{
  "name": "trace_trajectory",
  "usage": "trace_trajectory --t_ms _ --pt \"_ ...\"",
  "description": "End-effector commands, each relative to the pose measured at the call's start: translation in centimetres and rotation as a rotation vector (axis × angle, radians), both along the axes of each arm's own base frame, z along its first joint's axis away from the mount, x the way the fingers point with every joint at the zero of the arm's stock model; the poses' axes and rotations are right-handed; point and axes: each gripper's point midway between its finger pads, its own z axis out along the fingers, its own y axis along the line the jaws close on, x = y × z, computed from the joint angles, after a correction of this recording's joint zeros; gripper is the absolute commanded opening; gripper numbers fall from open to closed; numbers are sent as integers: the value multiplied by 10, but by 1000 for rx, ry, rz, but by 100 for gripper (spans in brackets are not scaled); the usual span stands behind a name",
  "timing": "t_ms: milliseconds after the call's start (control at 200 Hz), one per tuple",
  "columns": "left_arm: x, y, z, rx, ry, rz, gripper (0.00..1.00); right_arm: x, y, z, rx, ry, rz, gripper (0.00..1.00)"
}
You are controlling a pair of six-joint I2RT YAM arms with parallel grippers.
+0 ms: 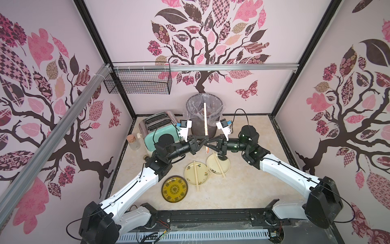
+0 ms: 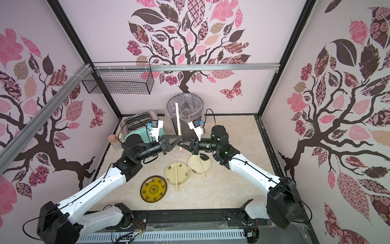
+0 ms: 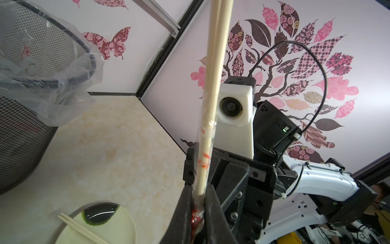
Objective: Remove the packaging of disposable chopsticks
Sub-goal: Remove the packet bag from the disposable chopsticks.
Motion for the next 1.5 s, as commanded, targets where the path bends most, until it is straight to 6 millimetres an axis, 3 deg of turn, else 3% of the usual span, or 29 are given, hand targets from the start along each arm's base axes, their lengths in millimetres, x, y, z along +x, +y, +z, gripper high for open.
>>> trace_trajectory --t_ms 0,70,190,375,755,855,1060,1200,1496 --pt "-6 -5 -23 82 88 -26 13 0 -10 52 118 -182 -40 0" --pt "-2 -5 -8 66 57 -19 18 -3 -11 42 106 -169 -37 0" --pt "4 -4 16 57 6 -17 37 -7 -14 29 82 -160 -39 0" --pt "16 1 45 35 -47 -5 49 -10 -15 19 65 -144 -37 0" --pt "25 -2 78 17 -112 -41 56 -10 -14 14 63 -137 -34 0" --pt "30 -5 79 17 -107 -42 51 -9 -14 15 65 -136 -35 0" --pt "33 -8 69 19 -82 -54 23 -7 -15 16 69 -139 -49 0" --pt "31 -8 60 26 -66 -59 10 -4 -15 20 76 -144 -64 0" --pt "21 -14 28 43 0 -88 12 5 -13 42 101 -189 -91 0"
